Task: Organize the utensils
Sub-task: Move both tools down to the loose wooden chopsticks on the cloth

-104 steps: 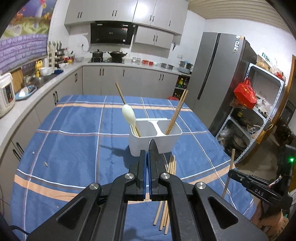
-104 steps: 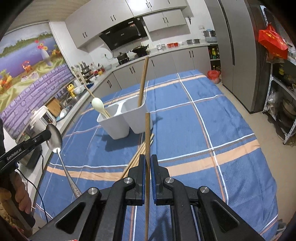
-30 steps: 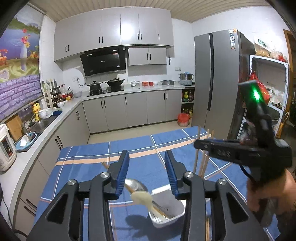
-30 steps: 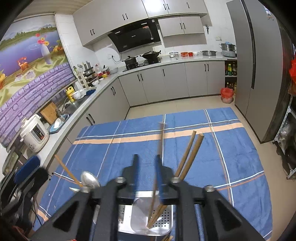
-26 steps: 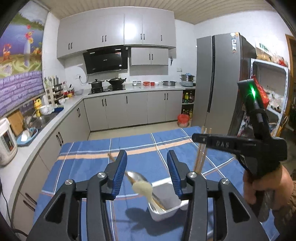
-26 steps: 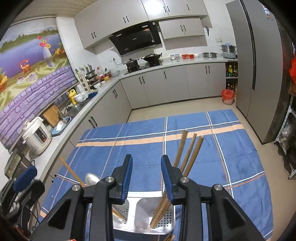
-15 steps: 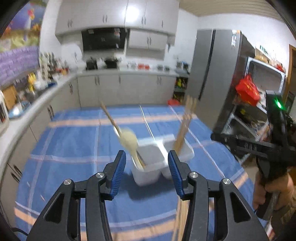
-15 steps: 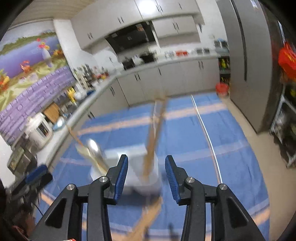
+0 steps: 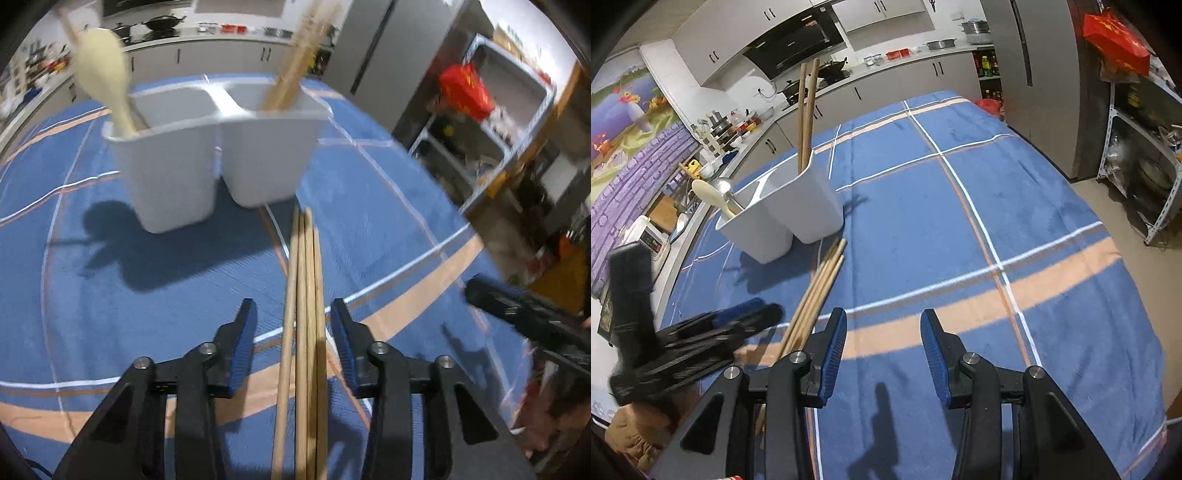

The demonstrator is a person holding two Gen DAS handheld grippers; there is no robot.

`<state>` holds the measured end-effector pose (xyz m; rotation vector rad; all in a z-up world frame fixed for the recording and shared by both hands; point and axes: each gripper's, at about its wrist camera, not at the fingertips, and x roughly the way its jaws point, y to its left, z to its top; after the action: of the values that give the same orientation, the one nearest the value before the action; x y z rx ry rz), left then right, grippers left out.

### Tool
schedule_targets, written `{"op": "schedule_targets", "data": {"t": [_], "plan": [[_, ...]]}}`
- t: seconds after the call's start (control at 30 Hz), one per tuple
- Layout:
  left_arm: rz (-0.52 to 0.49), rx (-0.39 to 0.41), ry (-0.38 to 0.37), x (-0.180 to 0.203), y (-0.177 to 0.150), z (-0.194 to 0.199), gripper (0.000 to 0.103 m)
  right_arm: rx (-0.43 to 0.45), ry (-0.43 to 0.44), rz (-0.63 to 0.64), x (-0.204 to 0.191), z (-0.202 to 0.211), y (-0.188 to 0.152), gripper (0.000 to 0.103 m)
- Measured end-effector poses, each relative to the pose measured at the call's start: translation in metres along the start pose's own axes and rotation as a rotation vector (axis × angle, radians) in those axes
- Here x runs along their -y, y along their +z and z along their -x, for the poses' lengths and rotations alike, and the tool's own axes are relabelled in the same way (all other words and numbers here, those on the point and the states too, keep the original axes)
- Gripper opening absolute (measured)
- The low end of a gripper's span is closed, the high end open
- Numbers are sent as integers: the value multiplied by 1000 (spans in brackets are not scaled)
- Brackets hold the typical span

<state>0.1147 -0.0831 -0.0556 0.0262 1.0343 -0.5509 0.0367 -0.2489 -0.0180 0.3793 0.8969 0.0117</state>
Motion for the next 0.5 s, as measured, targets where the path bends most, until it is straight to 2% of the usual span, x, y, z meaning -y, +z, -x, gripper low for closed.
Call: {"op": "schedule_targets", "data": {"t": [0.03,0.07,0.13,0.27,0.4,0.5], "plan": [[-9,-11,0,3,-1,-5,28,0,-2,-1,-1,1,-1,45],[-11,-26,14,4,-1,-11,12,-1,-4,-2,-1,2,-3,45],[6,-18,44,3,-4,-14,2,-6,-3,-5,1,1,-6,45],[66,-28,113,-11,-9,-10,0,-26,9,7,-8,-7,-5,45],[121,-17,134,-30,-21,4,0,-69,53,50,-28,-25,-5,45],[151,1,119,-40,-32,20,0,-115,87,105,-52,-50,-4,45]]}}
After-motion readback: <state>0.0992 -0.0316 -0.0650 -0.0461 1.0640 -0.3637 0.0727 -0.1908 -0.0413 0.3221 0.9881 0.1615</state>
